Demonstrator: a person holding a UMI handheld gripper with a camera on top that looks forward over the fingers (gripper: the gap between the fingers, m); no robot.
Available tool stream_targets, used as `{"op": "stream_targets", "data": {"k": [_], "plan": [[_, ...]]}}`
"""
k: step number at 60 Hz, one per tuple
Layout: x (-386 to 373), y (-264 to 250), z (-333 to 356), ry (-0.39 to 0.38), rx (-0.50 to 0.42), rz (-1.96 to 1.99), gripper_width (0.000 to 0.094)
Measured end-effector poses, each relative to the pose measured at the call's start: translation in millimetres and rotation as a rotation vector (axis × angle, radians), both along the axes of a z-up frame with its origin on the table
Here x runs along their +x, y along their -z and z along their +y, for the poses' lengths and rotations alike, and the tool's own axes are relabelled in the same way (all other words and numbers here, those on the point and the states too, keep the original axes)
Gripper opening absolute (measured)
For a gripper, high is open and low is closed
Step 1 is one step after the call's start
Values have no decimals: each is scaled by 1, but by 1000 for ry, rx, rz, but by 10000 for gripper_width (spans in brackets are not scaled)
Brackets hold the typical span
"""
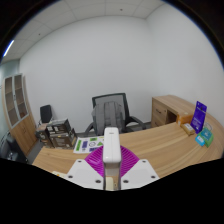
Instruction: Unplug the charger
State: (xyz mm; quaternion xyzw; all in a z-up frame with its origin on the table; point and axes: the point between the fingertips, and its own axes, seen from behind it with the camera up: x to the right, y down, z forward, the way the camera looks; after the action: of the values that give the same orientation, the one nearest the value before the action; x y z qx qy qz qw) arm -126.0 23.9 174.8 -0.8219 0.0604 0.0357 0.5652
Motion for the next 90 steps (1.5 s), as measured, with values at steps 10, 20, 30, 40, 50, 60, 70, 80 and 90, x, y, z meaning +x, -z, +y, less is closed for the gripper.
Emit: {"op": "stream_targets", "data": {"k": [10,20,30,40,50,60,70,80,90], "plan": [[52,112,-13,39,-227,146,194],[80,141,-26,50,-276,207,268],[118,160,-49,68,-340,138,677],[152,143,-73,107,-334,10,858],[148,75,-113,94,-280,-149,859],[113,4,-178,90,-226,-204,858],[83,-41,-251,111,-189,-240,857],[57,-55,-305,124,-191,-225,855],[42,-63,-332,119,-187,-234,858]]}}
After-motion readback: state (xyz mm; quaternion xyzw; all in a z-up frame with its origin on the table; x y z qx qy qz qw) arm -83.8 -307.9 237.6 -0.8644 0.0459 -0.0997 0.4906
